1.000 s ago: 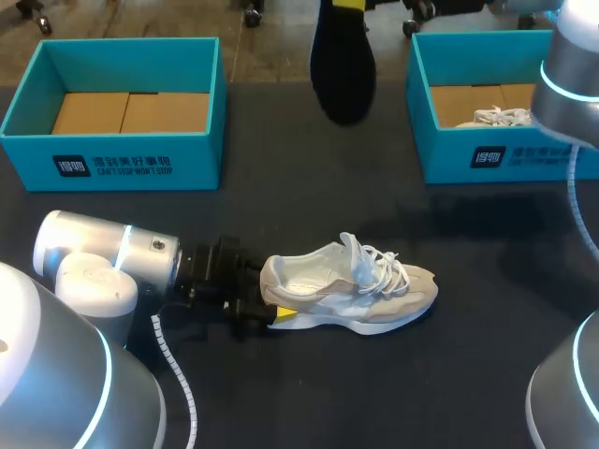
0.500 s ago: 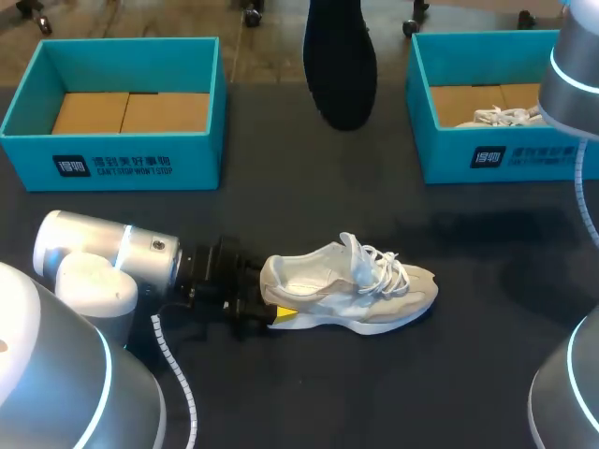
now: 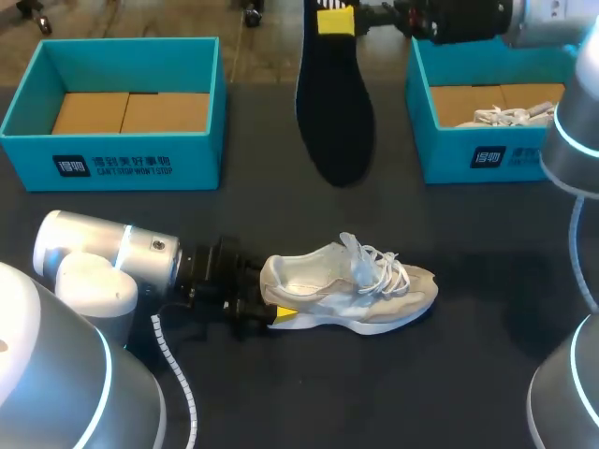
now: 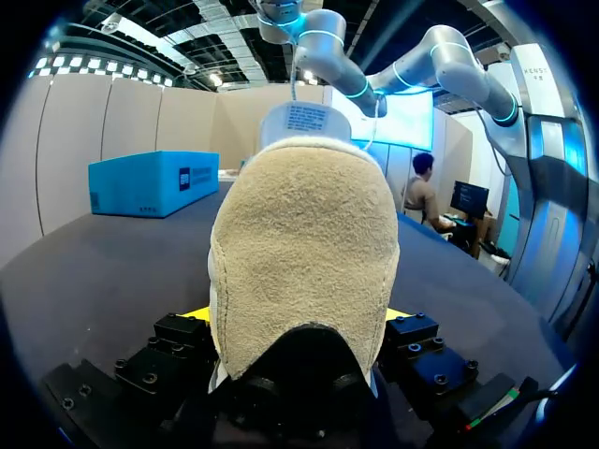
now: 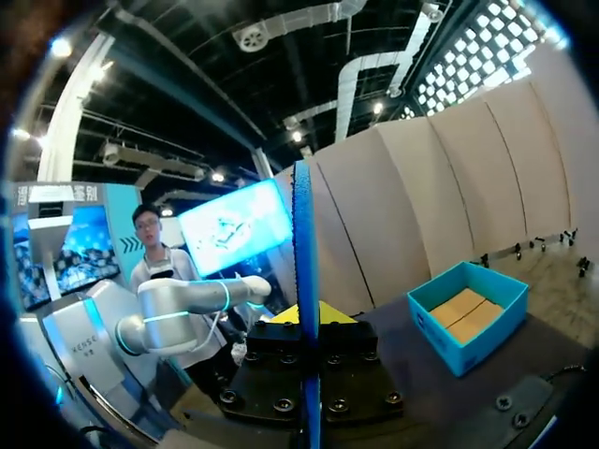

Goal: Take the shoe out of the shoebox, open the shoe tongue, remove and reinsert the insole, then place the shoe into the shoebox

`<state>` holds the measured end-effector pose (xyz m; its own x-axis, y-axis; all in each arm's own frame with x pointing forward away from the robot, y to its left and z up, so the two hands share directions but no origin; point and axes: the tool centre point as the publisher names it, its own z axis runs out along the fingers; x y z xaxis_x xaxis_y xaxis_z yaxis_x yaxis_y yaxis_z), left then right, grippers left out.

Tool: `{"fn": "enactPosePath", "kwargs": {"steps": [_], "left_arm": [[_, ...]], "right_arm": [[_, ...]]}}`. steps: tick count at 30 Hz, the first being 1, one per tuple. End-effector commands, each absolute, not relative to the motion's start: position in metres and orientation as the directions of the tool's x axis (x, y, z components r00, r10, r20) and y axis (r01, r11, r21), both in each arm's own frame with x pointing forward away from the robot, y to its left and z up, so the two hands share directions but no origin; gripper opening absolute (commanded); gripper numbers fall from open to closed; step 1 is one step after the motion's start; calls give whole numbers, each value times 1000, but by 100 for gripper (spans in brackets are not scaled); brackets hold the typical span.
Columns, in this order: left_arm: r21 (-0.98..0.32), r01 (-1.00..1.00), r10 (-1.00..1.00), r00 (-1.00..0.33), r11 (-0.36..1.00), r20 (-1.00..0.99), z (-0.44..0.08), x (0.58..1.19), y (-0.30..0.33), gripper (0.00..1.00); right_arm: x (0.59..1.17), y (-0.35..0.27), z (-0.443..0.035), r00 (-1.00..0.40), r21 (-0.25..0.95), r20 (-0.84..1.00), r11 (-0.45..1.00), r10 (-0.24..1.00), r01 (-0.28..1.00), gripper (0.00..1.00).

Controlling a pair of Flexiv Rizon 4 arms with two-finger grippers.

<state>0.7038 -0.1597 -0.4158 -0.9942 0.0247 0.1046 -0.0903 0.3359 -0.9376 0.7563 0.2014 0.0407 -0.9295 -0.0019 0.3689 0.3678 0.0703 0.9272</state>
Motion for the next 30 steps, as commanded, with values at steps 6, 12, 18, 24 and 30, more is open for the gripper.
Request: {"fn": "enactPosePath", "kwargs": {"steps": [6, 12, 18, 24, 30], "left_arm": [[-936, -90, 26, -994, 339, 105, -416, 704, -161, 0], [-936, -90, 26, -994, 339, 105, -416, 704, -161, 0], [-936, -90, 26, -994, 339, 105, -416, 704, -161, 0], [-936, -90, 26, -994, 339, 105, -416, 704, -161, 0], [-936, -90, 26, -994, 339, 105, -416, 704, -161, 0]], "right_arm": [[747, 193, 43, -927, 926, 363, 76, 93, 370, 0], [747, 193, 43, -927, 926, 363, 76, 93, 370, 0], [751, 180, 39, -874, 869, 483, 94, 59, 486, 0], [746, 164, 32, -831, 822, 549, 119, 89, 556, 0], [723, 160, 22, -796, 789, 596, 109, 104, 605, 0]]}}
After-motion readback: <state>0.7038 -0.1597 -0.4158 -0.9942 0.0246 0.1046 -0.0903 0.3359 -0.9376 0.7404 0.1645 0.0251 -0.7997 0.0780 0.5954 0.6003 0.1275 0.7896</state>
